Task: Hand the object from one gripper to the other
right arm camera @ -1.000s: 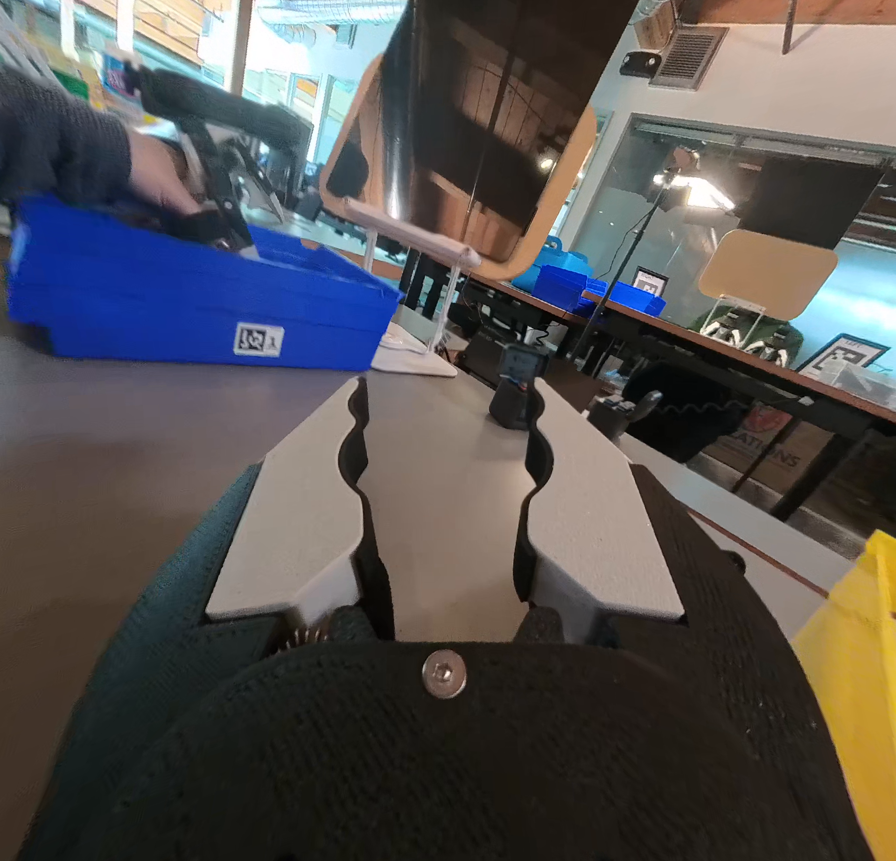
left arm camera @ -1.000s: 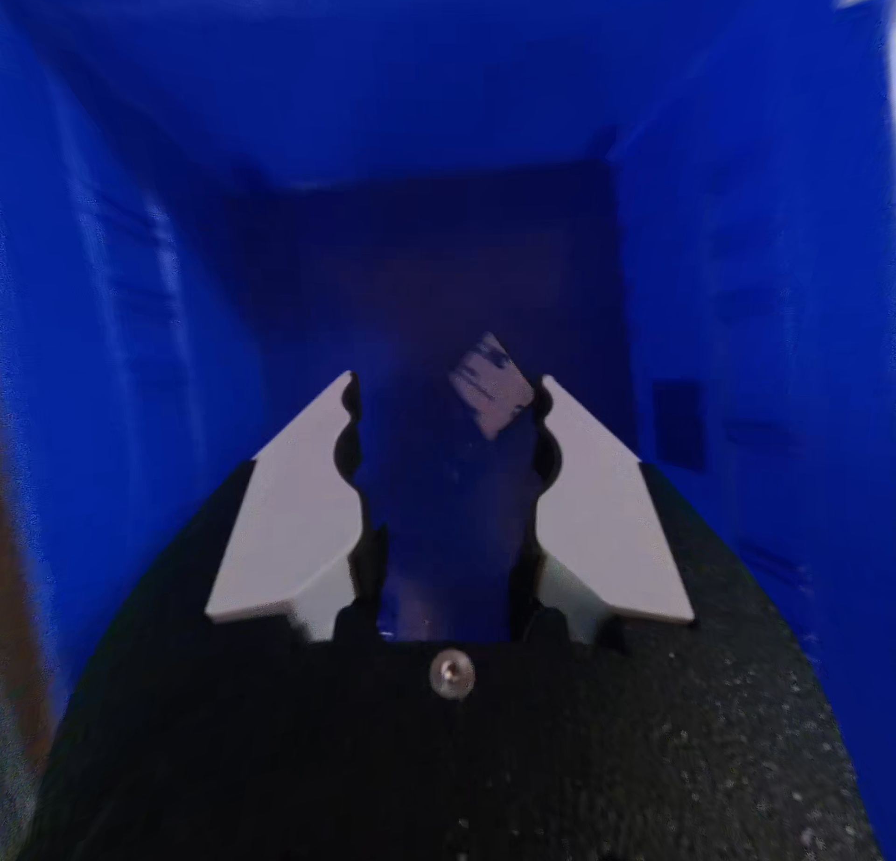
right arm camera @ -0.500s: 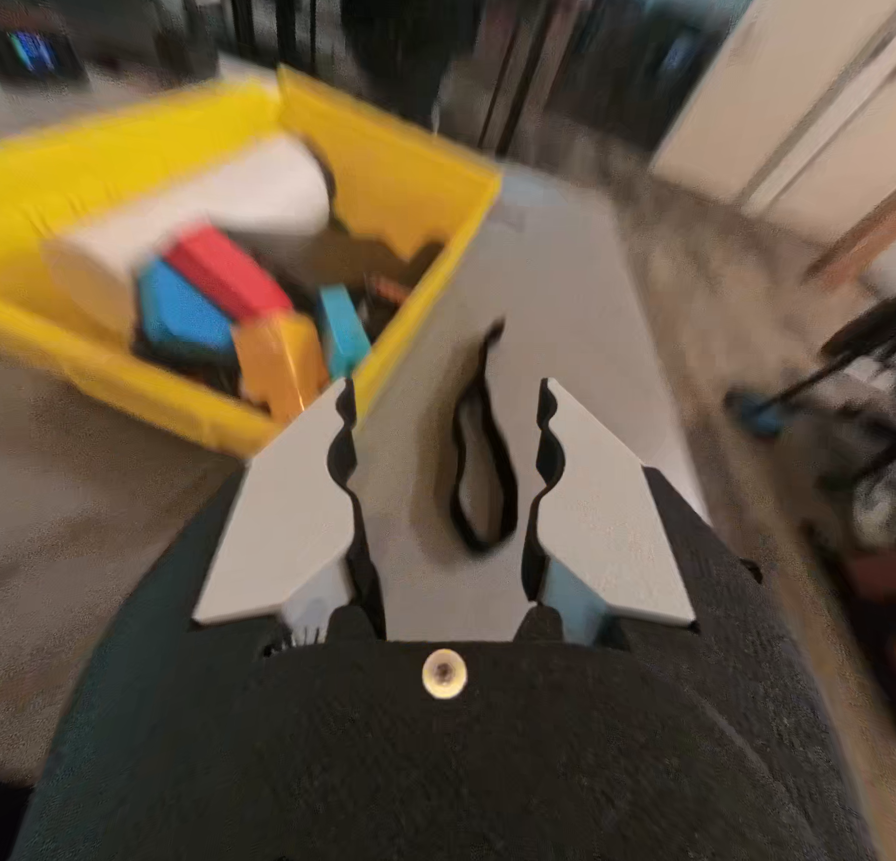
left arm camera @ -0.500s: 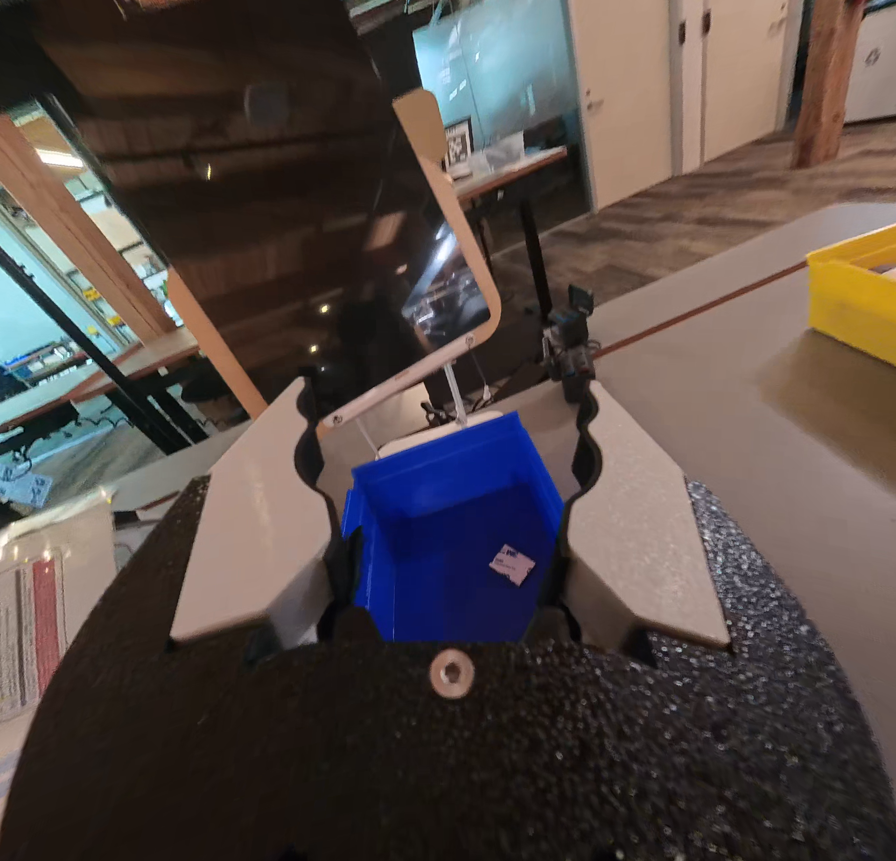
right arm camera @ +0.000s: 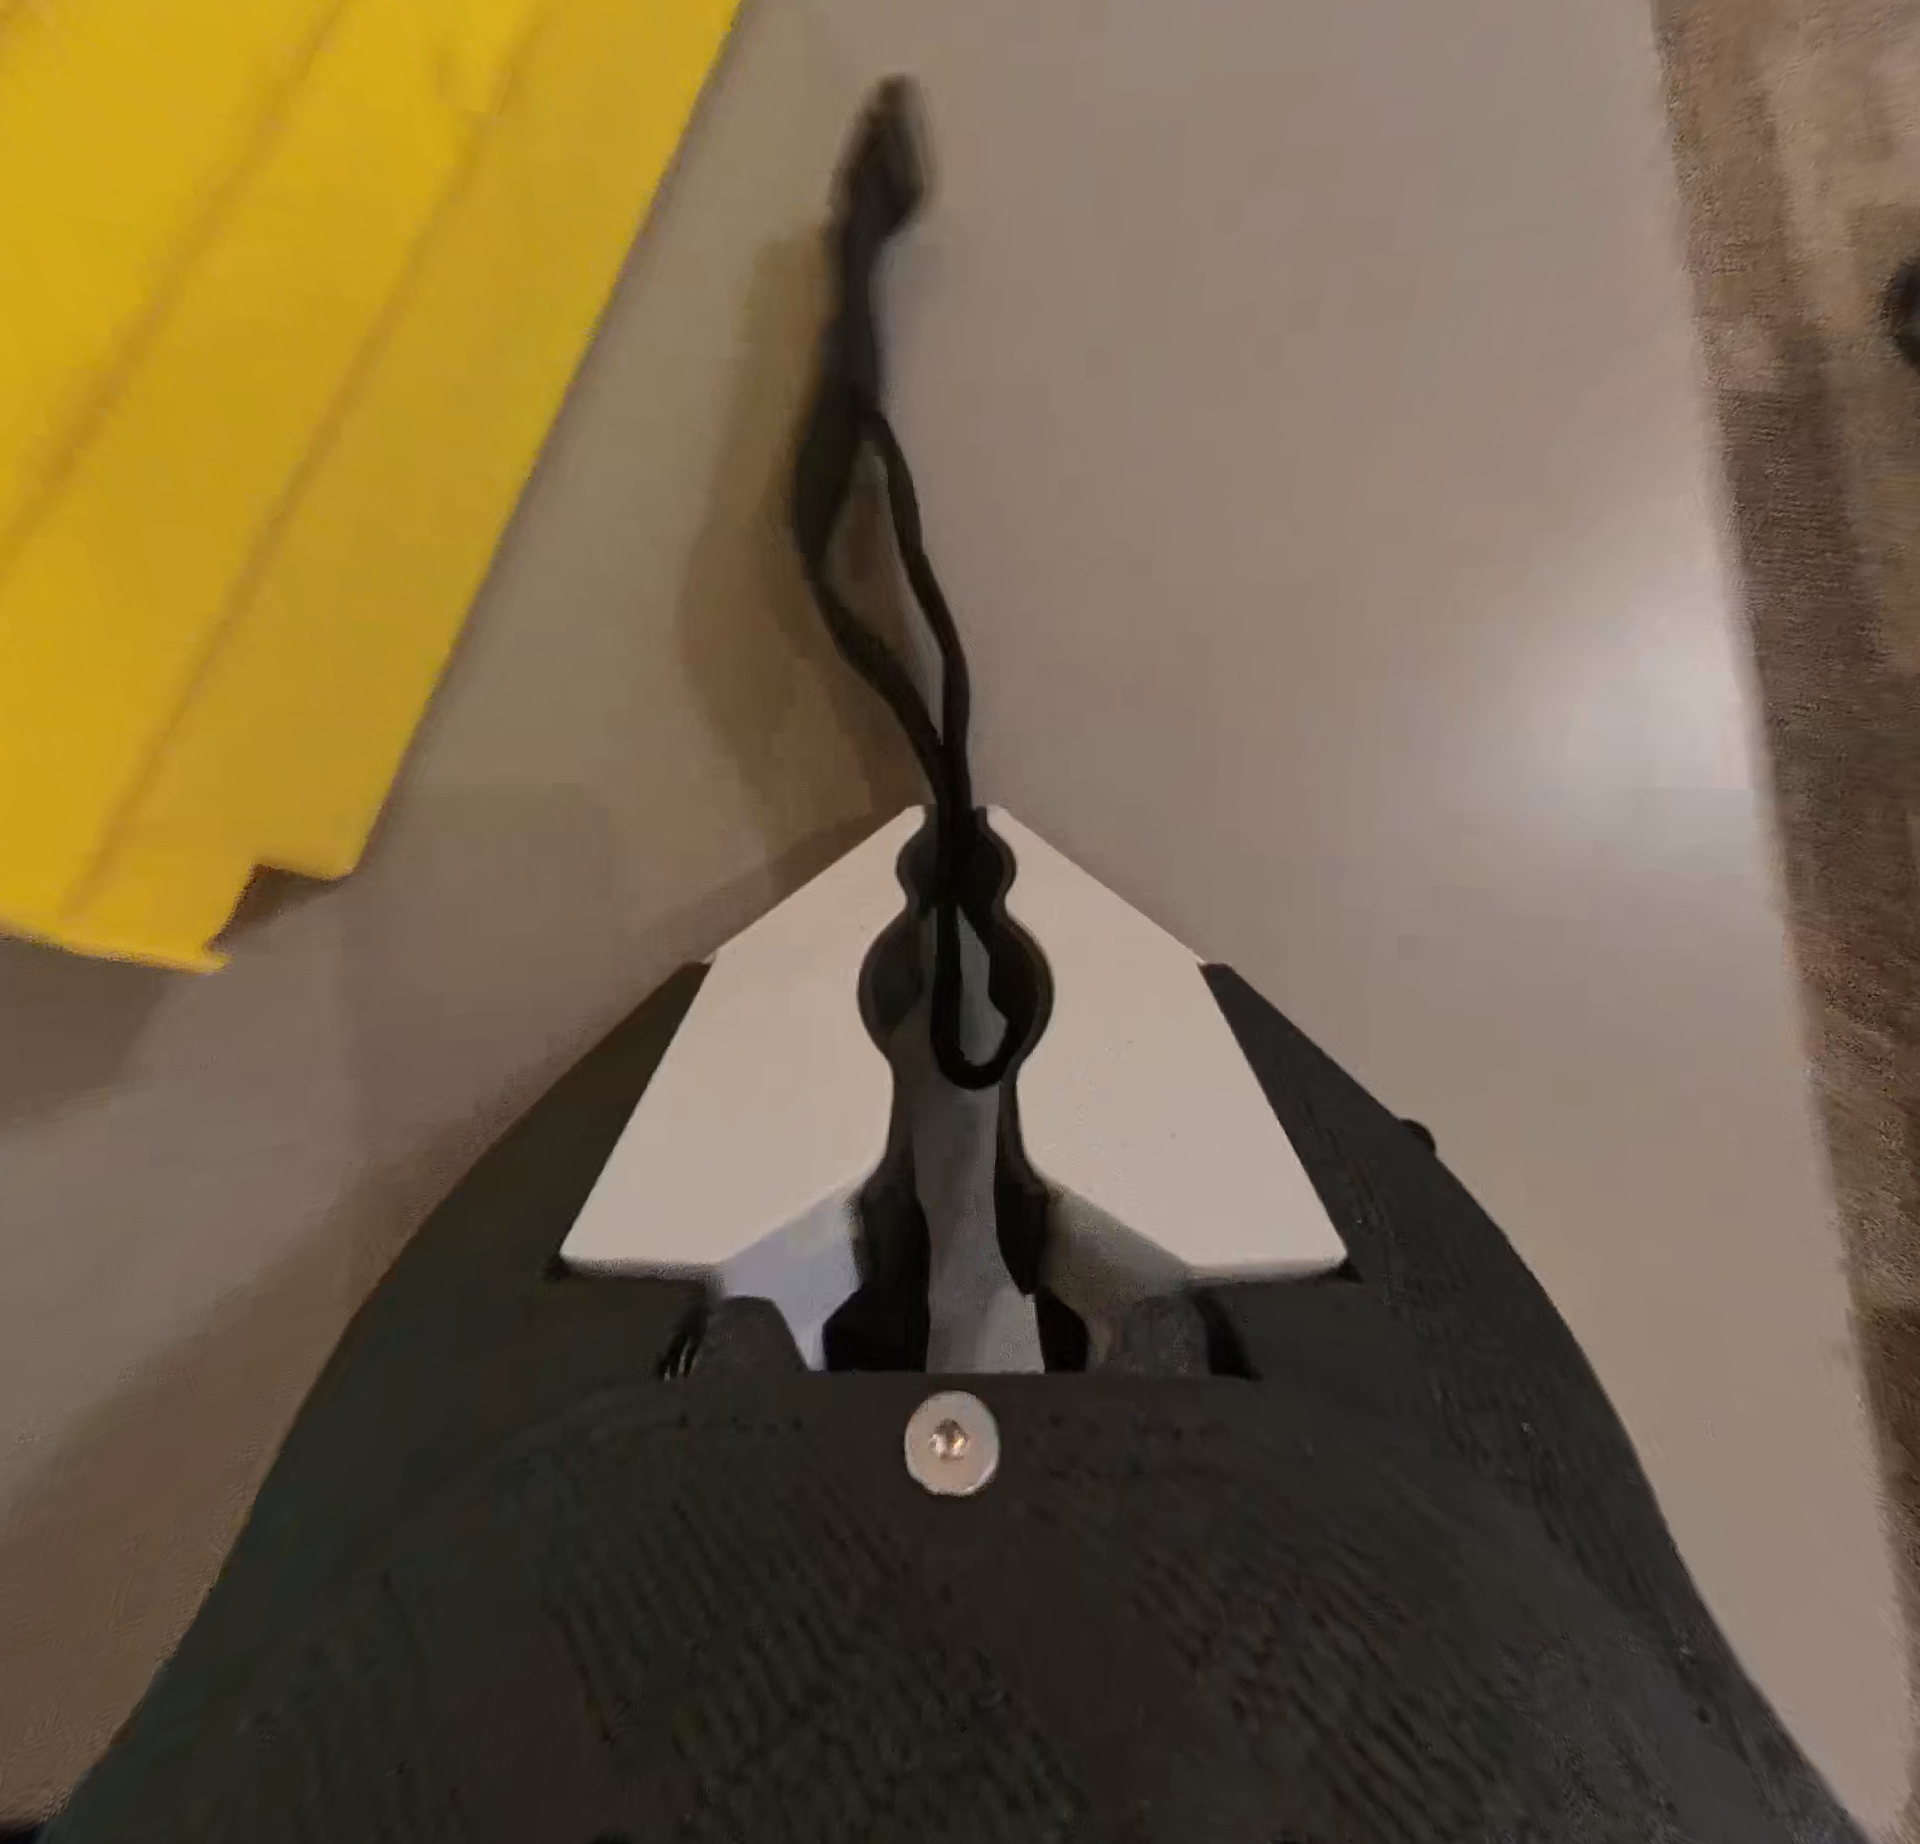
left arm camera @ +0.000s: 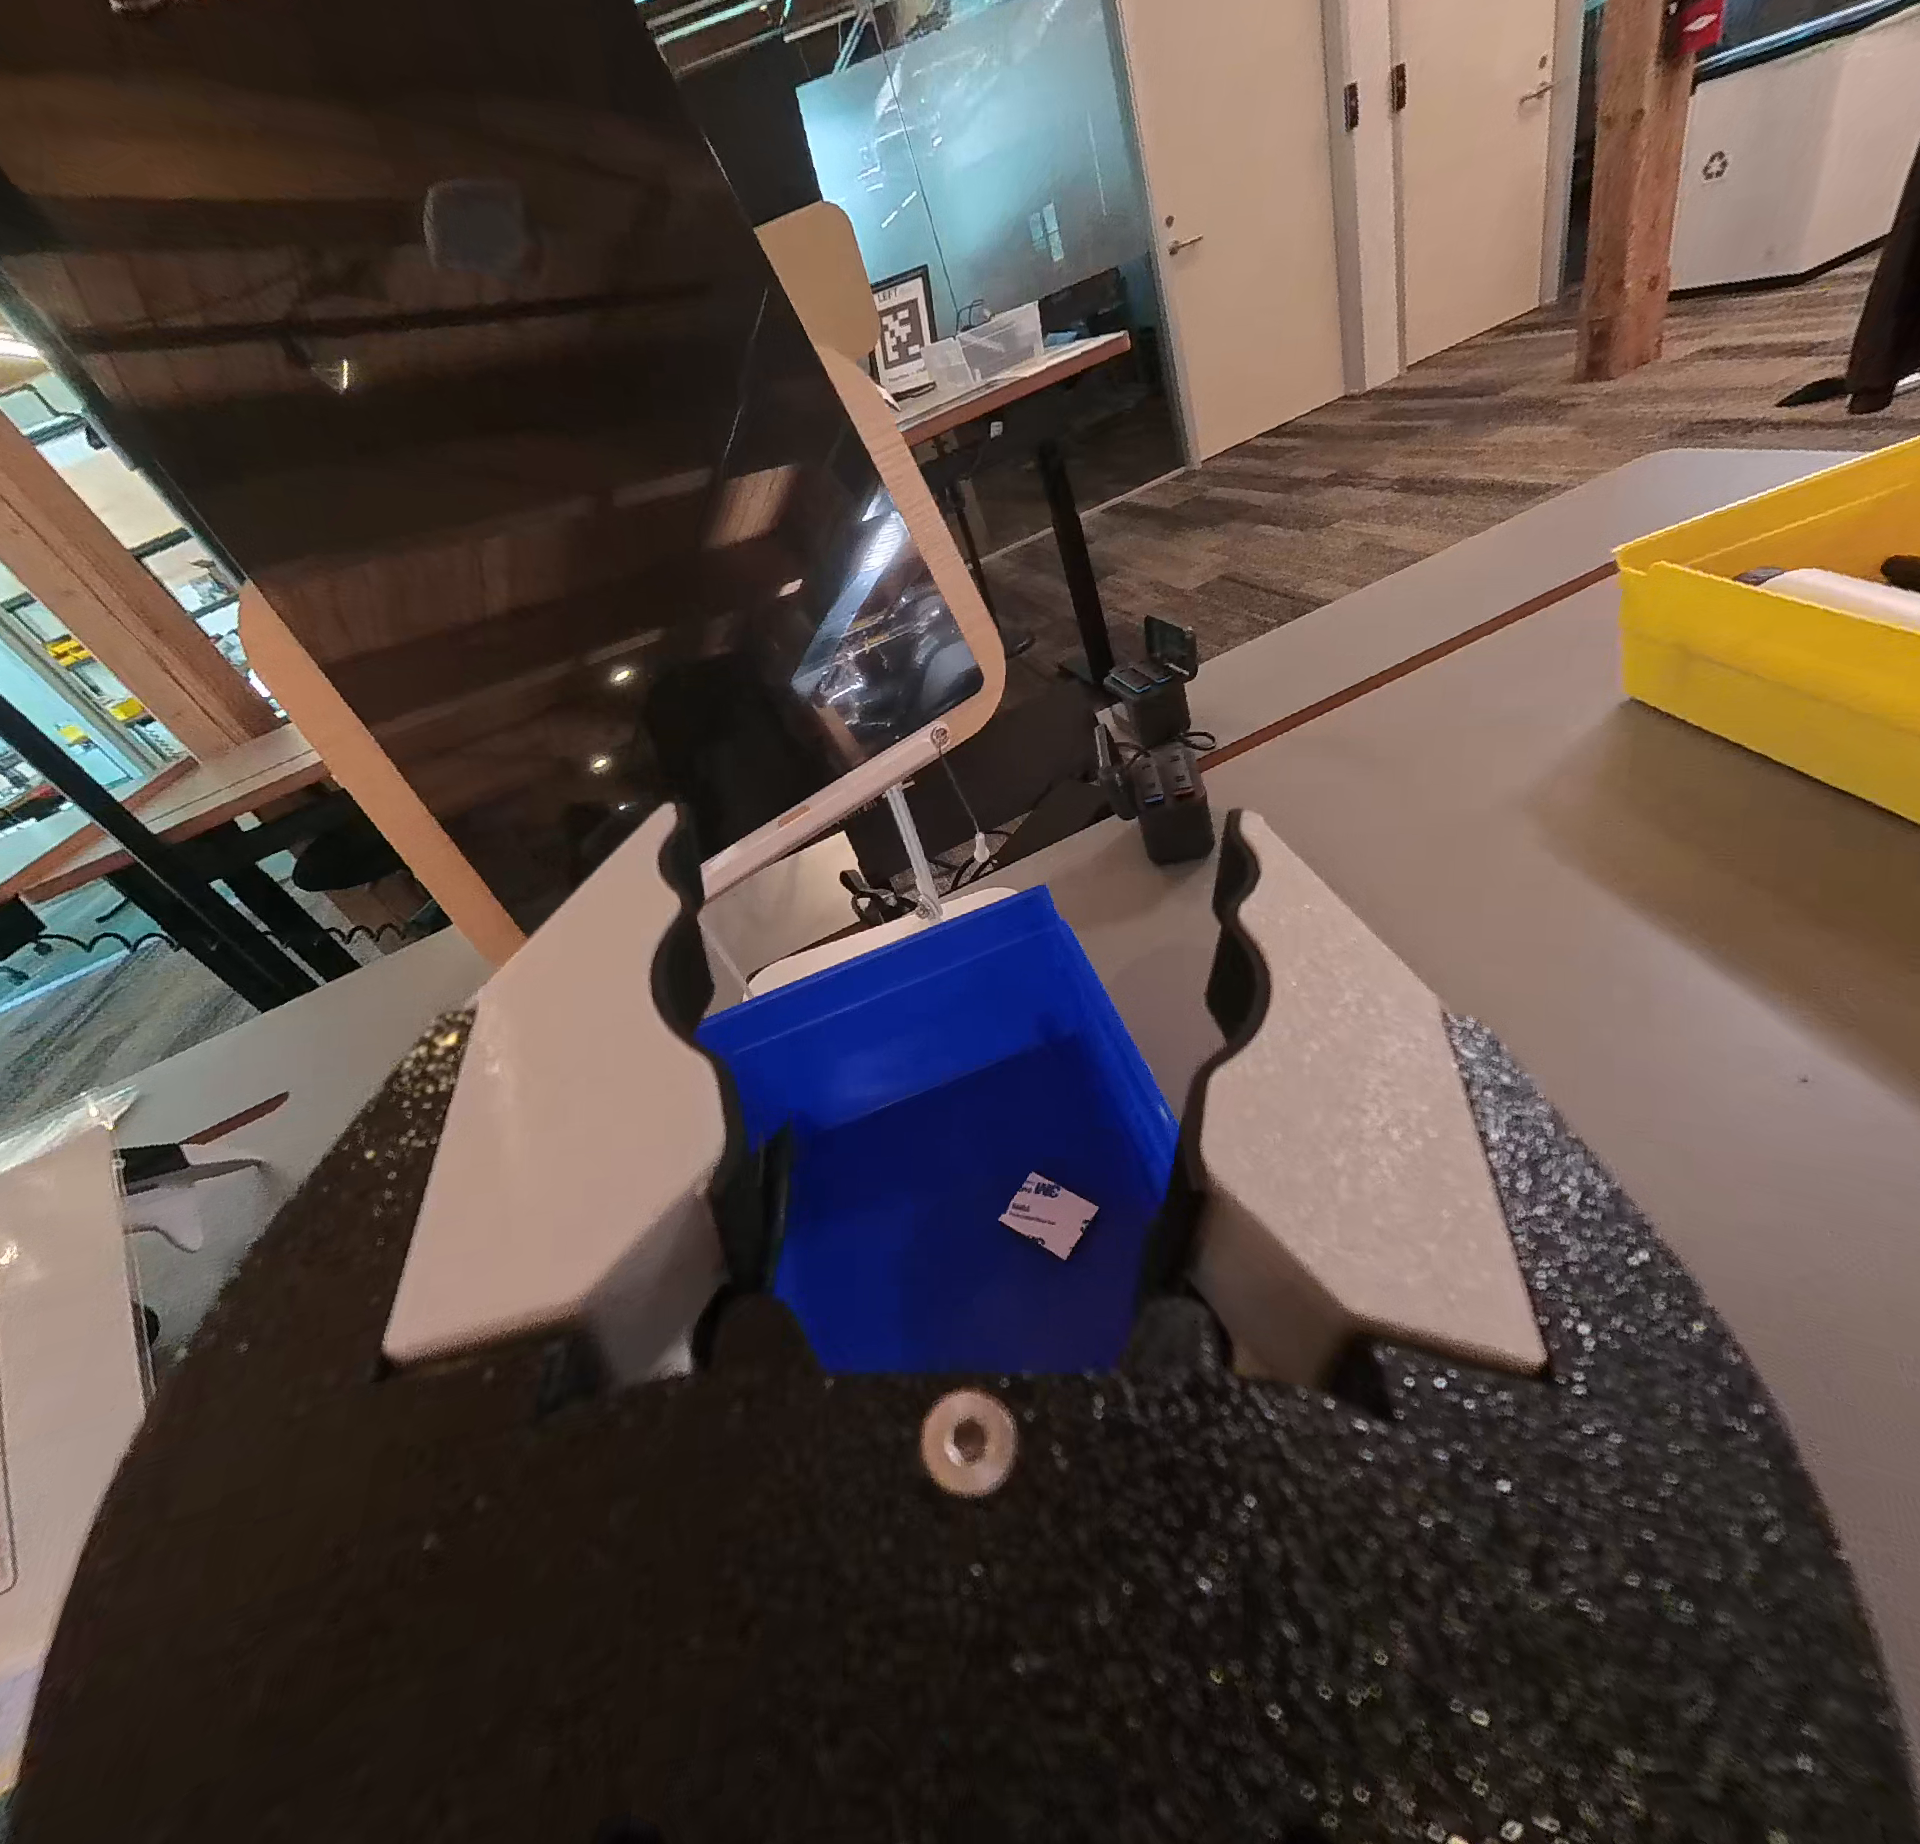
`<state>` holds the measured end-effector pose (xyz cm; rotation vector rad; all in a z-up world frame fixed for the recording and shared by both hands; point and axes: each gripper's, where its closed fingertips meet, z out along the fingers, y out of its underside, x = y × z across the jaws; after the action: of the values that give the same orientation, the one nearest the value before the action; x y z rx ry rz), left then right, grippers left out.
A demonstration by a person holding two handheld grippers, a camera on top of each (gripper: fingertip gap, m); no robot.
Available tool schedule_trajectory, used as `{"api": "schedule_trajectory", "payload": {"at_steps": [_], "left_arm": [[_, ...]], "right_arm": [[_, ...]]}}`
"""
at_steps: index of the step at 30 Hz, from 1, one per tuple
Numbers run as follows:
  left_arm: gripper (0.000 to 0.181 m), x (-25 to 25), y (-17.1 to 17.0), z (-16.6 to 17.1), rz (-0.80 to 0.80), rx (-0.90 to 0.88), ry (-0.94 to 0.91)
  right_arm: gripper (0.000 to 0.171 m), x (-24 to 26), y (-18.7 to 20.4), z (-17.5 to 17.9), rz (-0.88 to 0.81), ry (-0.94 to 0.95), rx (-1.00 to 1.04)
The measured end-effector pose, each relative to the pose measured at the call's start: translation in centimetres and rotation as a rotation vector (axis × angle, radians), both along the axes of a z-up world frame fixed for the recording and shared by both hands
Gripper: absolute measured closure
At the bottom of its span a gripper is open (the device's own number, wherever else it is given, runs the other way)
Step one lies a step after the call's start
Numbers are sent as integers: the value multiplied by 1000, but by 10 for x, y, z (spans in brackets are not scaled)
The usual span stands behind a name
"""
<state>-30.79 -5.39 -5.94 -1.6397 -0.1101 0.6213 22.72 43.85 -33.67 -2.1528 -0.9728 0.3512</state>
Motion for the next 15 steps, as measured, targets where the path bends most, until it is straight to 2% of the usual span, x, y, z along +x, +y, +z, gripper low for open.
{"api": "schedule_trajectory", "payload": {"at_steps": [2,4,7,9,11,13,15], "left_arm": [[85,-2,0,-1,-3,0,-9],[87,-3,0,-2,-11,5,-21],[88,-4,3,-5,-17,0,-31],[88,-3,5,-8,-20,-13,-30],[88,-3,7,-11,-21,-27,-25],[89,-3,8,-13,-21,-37,-21],[89,-4,8,-15,-21,-45,-25]], "right_arm": [[169,8,11,25,-89,26,82],[169,5,16,74,-146,124,203],[169,-25,-2,153,-81,193,413],[169,-59,-19,188,-8,203,509],[169,-97,-33,195,70,179,527],[169,-133,-39,174,131,104,488],[168,-157,-38,139,160,-14,433]]}}
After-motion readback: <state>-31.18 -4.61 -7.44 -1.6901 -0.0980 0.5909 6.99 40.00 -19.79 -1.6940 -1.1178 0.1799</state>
